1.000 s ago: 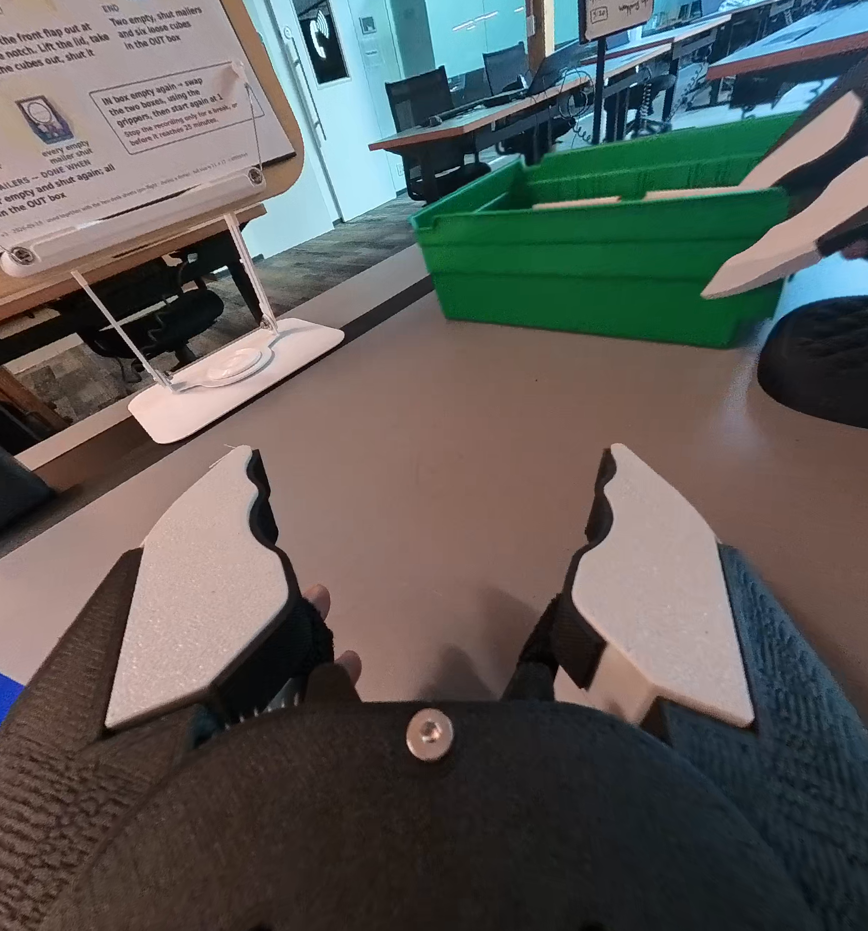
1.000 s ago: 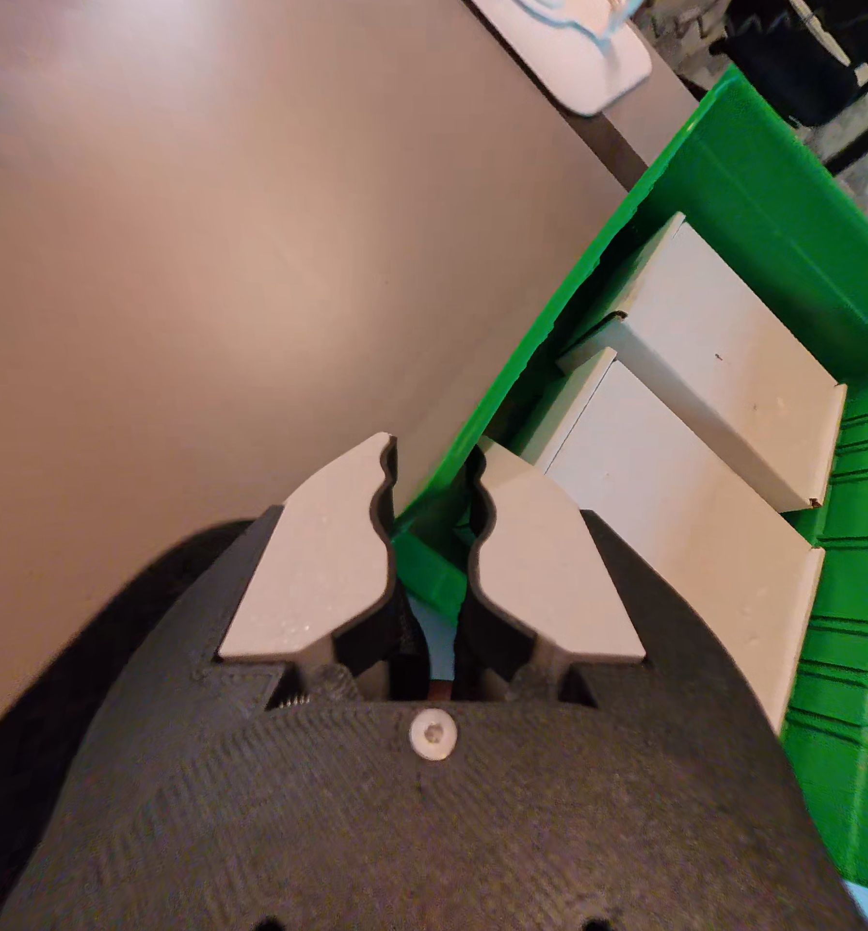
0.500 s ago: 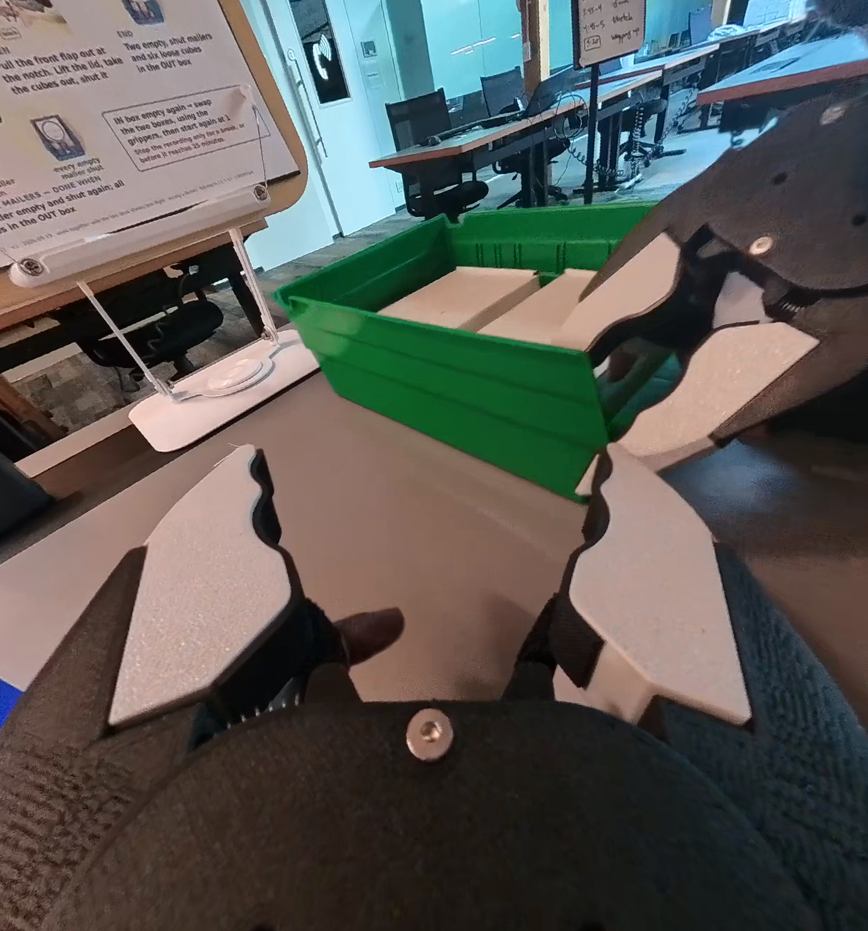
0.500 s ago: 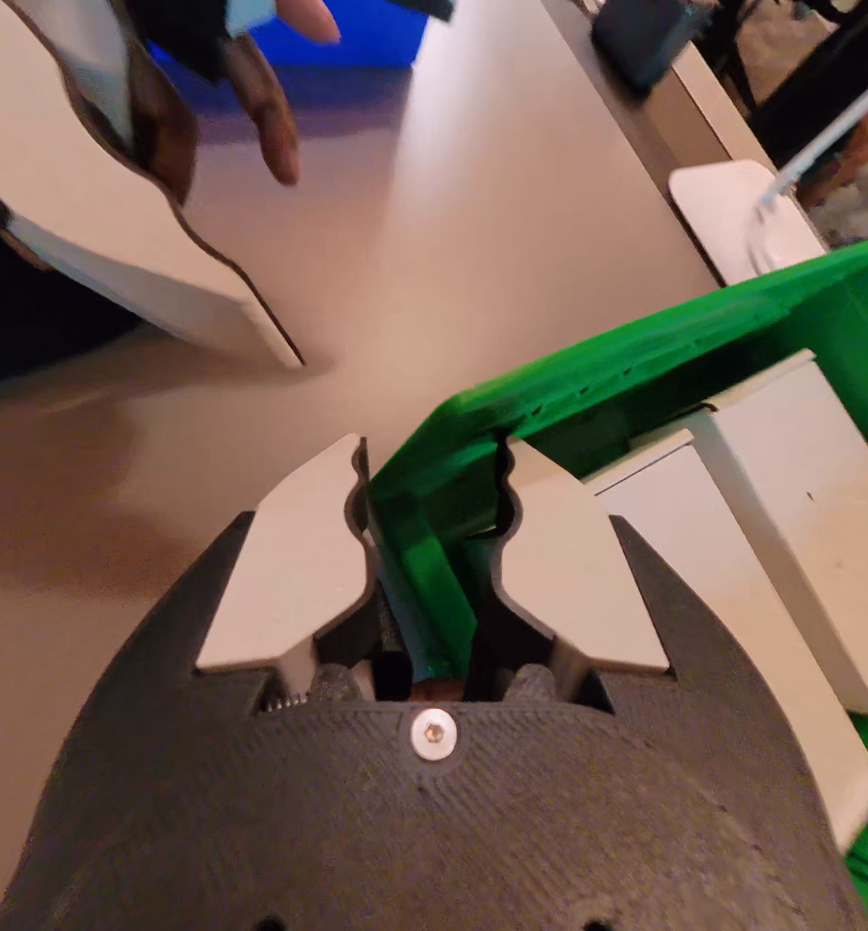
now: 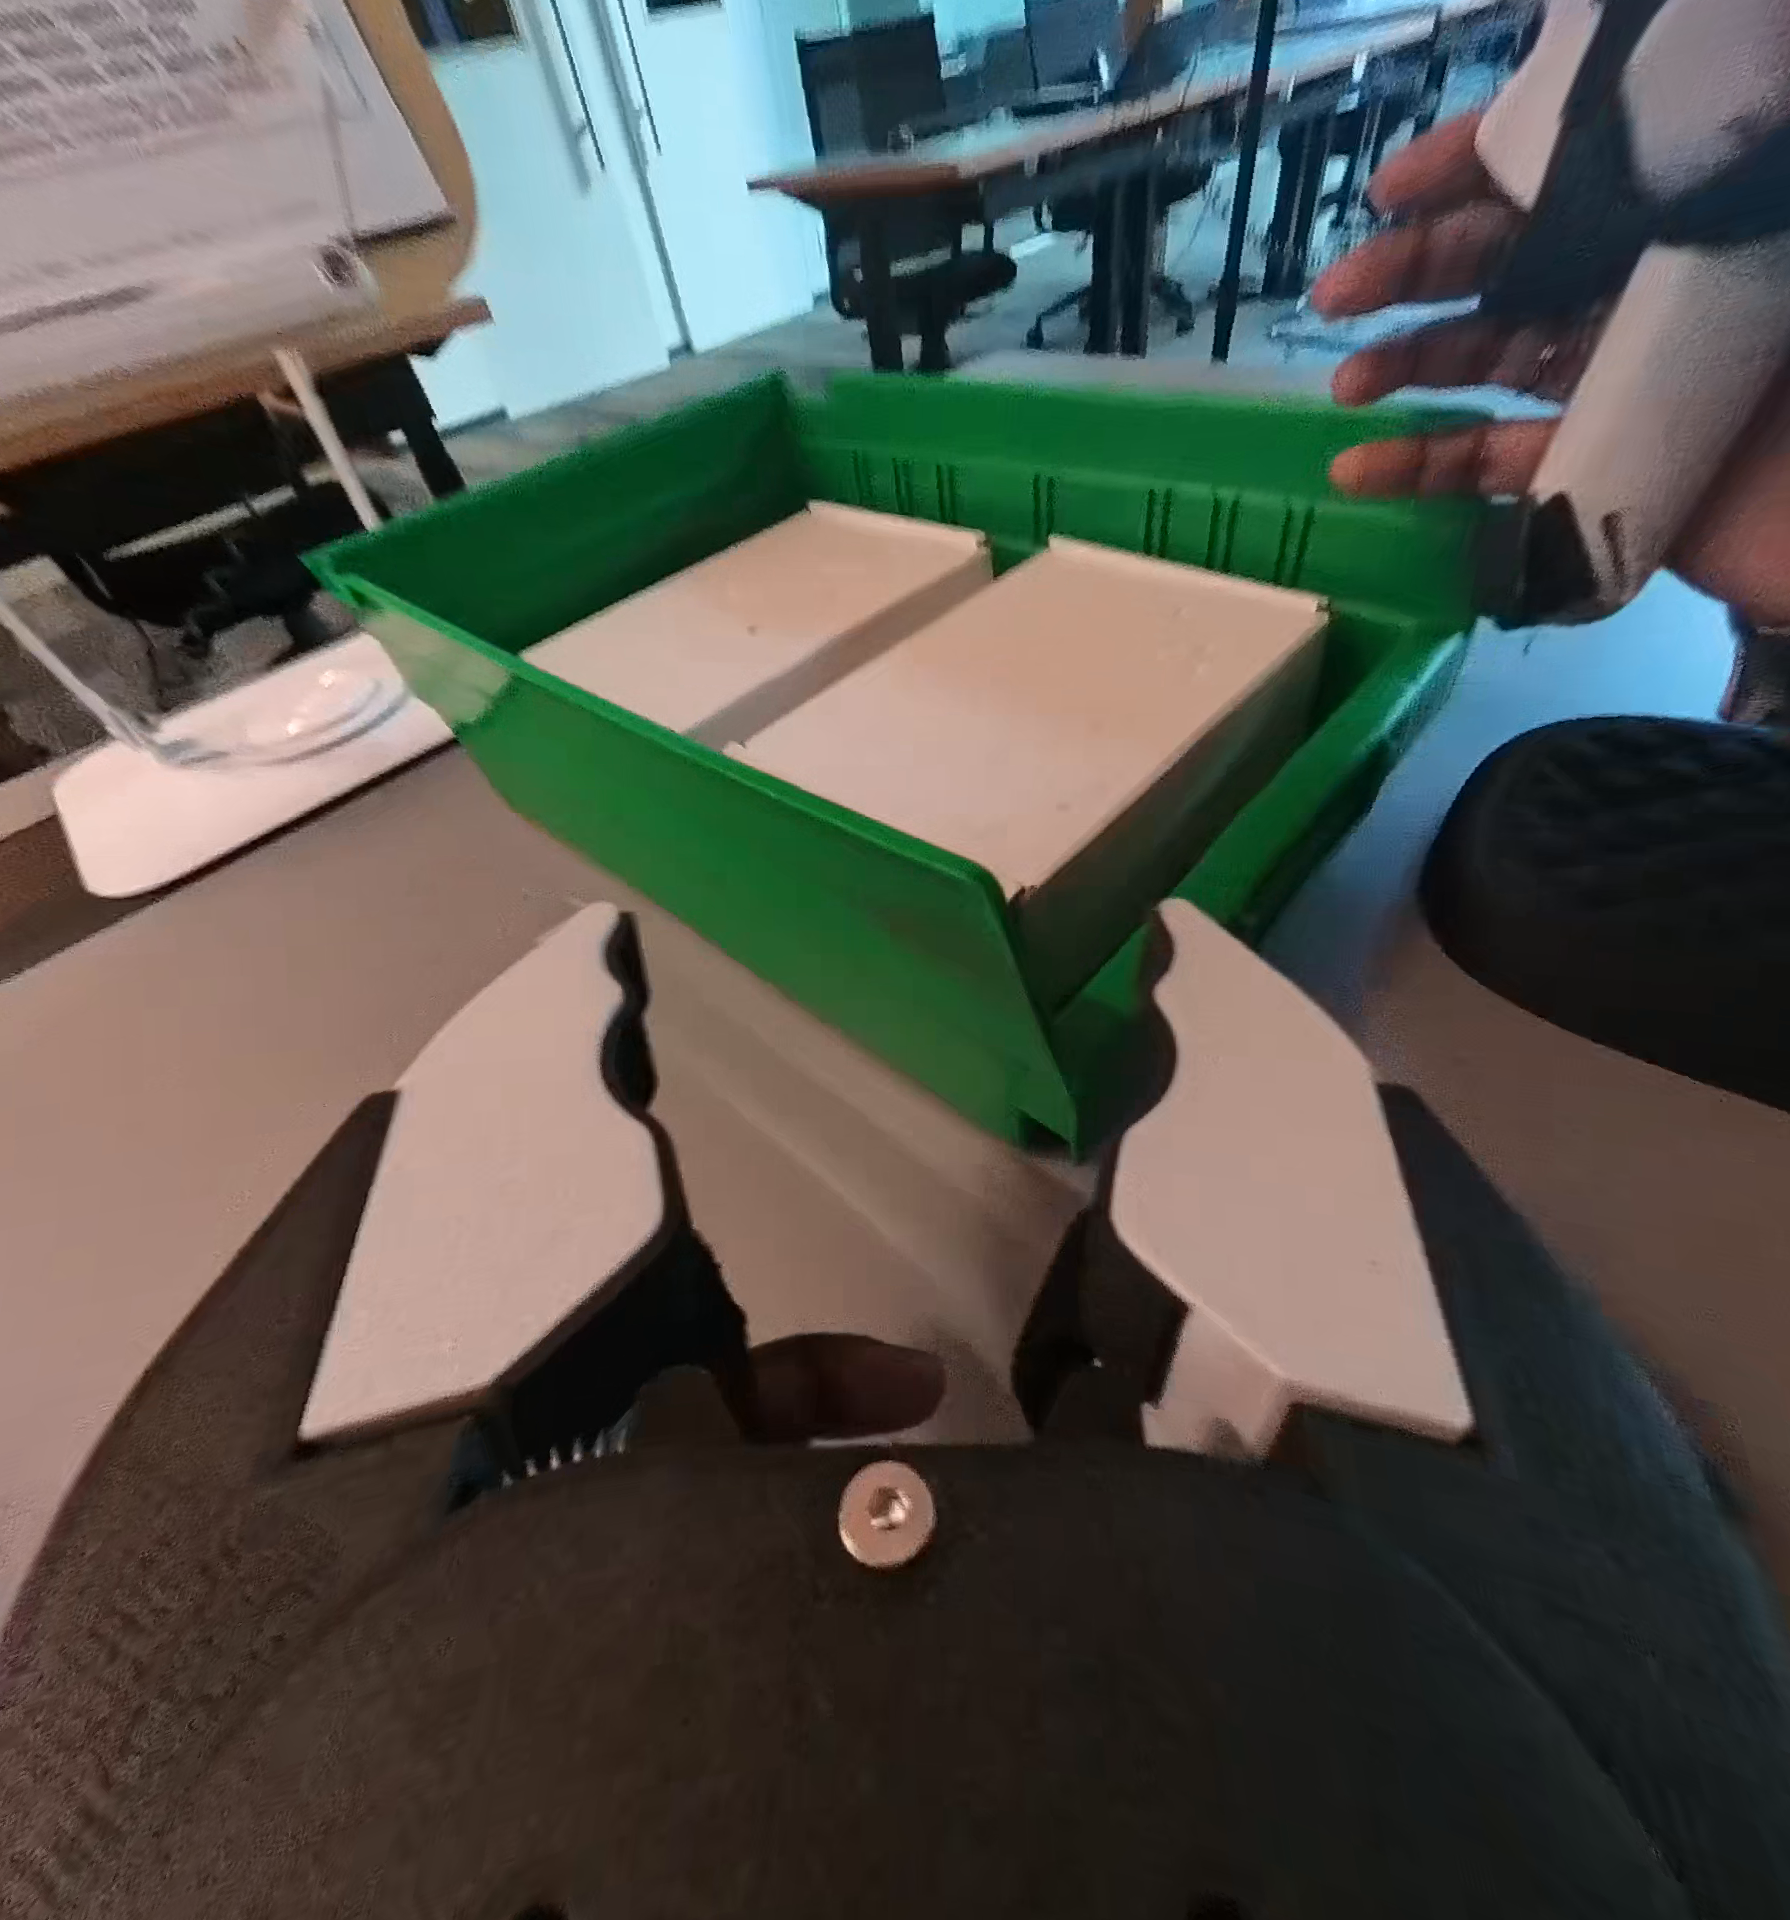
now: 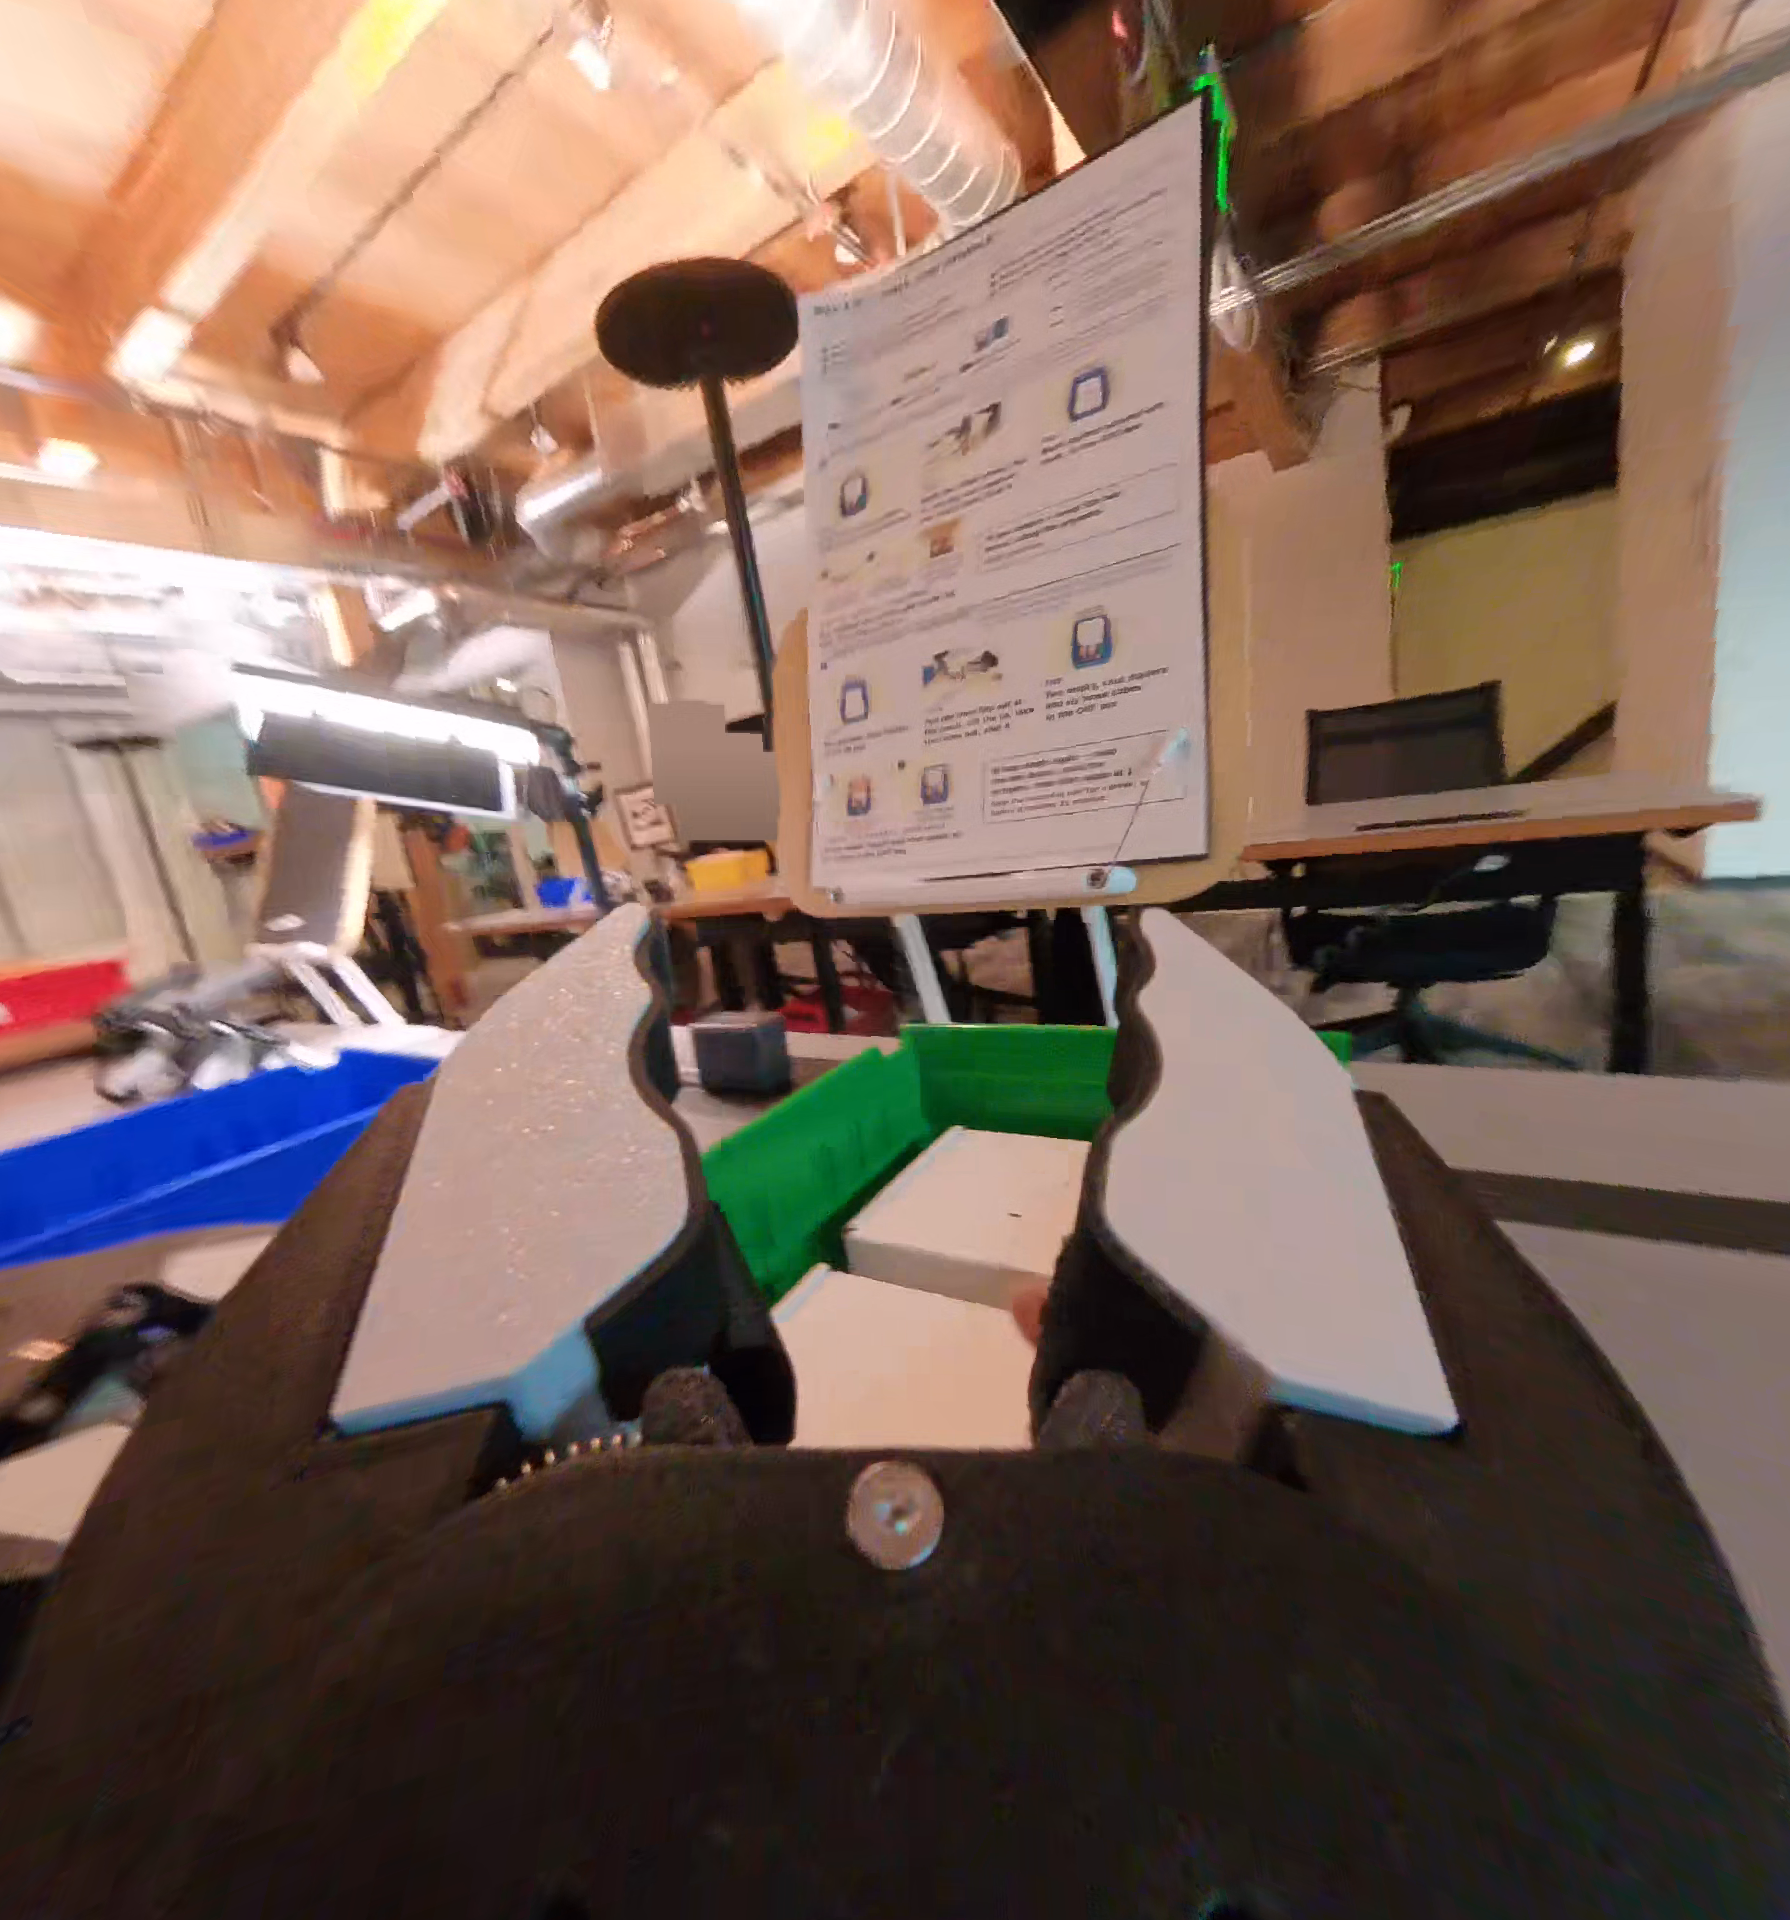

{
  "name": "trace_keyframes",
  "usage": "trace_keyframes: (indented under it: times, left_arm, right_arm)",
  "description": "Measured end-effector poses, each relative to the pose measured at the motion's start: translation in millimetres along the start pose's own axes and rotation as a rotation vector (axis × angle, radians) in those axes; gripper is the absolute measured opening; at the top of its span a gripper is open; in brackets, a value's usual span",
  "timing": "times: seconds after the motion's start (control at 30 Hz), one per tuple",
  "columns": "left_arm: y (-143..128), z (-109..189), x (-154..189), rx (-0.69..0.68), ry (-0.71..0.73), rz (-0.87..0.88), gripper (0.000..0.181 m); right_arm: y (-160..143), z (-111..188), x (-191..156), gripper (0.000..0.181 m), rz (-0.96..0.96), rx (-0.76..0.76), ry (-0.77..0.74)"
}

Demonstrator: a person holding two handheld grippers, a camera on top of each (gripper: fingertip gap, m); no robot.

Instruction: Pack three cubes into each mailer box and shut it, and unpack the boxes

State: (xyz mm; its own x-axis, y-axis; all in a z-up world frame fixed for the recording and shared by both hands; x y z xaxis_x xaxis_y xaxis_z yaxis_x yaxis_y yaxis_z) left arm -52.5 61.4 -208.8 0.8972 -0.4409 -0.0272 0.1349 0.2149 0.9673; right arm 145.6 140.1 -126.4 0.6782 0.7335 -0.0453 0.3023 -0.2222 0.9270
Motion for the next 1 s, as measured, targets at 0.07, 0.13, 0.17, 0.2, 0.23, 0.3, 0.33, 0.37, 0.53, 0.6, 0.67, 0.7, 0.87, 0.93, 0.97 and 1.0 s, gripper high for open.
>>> trace_keyframes:
  times: [0.07, 0.13, 0.17, 0.2, 0.23, 0.3, 0.33, 0.37, 0.53, 0.6, 0.67, 0.7, 0.87, 0.93, 0.97, 1.0]
  left_arm:
    - [-3.2, -10.5, 5.3, -0.051, 0.028, -0.023, 0.068]
    - [-1.6, -16.6, 5.7, -0.067, 0.061, -0.054, 0.056]
    - [-1.2, -18.6, 4.8, -0.076, 0.074, -0.061, 0.043]
    - [-2.1, -20.1, 1.7, -0.087, 0.104, -0.081, 0.029]
    - [-2.9, -20.2, -4.1, -0.087, 0.156, -0.109, 0.023]
    - [-4.0, -17.5, -18.6, -0.103, 0.243, -0.143, 0.015]
    - [-4.6, -15.6, -27.0, -0.110, 0.275, -0.141, 0.013]
    - [-5.3, -13.6, -35.9, -0.117, 0.298, -0.129, 0.011]
    - [-8.1, -0.4, -73.6, -0.136, 0.365, -0.006, 0.007]
    - [-9.0, 4.5, -80.8, -0.141, 0.375, 0.023, 0.008]
    - [-9.9, 8.9, -86.7, -0.149, 0.411, 0.005, 0.009]
    - [-10.4, 10.9, -89.8, -0.152, 0.428, 0.004, 0.010]
    - [-14.2, 23.5, -116.3, -0.156, 0.528, 0.079, 0.013]
    - [-16.2, 30.3, -126.9, -0.154, 0.567, 0.104, 0.013]
    - [-17.2, 33.9, -130.9, -0.154, 0.586, 0.113, 0.013]
    - [-18.4, 37.8, -134.1, -0.156, 0.609, 0.116, 0.013]
  right_arm:
    - [0.9, 3.2, -2.2, 0.080, -0.012, 0.029, 0.013]
    - [8.1, 6.9, -7.7, 0.075, 0.075, 0.093, 0.029]
    - [11.7, 9.2, -10.0, 0.074, 0.120, 0.123, 0.026]
    - [14.4, 11.3, -12.2, 0.072, 0.149, 0.143, 0.028]
    - [16.3, 13.1, -14.0, 0.070, 0.162, 0.155, 0.033]
    - [16.5, 15.7, -14.1, 0.069, 0.173, 0.157, 0.021]
    - [15.5, 16.9, -13.5, 0.069, 0.180, 0.152, 0.016]
    - [14.4, 17.9, -13.2, 0.069, 0.182, 0.149, 0.016]
    - [12.1, 18.7, -13.0, 0.066, 0.167, 0.135, 0.031]
    - [10.7, 18.4, -13.4, 0.066, 0.167, 0.128, 0.034]
    - [8.1, 17.2, -13.7, 0.065, 0.167, 0.110, 0.039]
    - [6.5, 16.6, -13.5, 0.065, 0.167, 0.100, 0.038]
    - [-5.8, 11.8, -11.5, 0.065, 0.154, 0.015, 0.038]
    - [-10.3, 10.0, -11.5, 0.064, 0.161, -0.019, 0.044]
    - [-11.9, 9.6, -11.6, 0.064, 0.169, -0.028, 0.044]
    - [-12.5, 9.5, -11.9, 0.064, 0.181, -0.030, 0.043]
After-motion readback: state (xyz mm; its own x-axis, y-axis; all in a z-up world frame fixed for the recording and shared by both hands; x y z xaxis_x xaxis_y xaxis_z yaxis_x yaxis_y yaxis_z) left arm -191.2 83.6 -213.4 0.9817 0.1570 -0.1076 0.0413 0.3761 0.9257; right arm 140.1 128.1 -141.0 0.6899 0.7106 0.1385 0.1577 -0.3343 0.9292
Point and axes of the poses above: each gripper's, where its closed fingertips meet, z back along the fingers, y out of its top, x = y × z across the jaws, the point moved 7 cm from there along z, back along the fingers, and after that the axes turned 7 degrees about z, right-handed, at the moved point
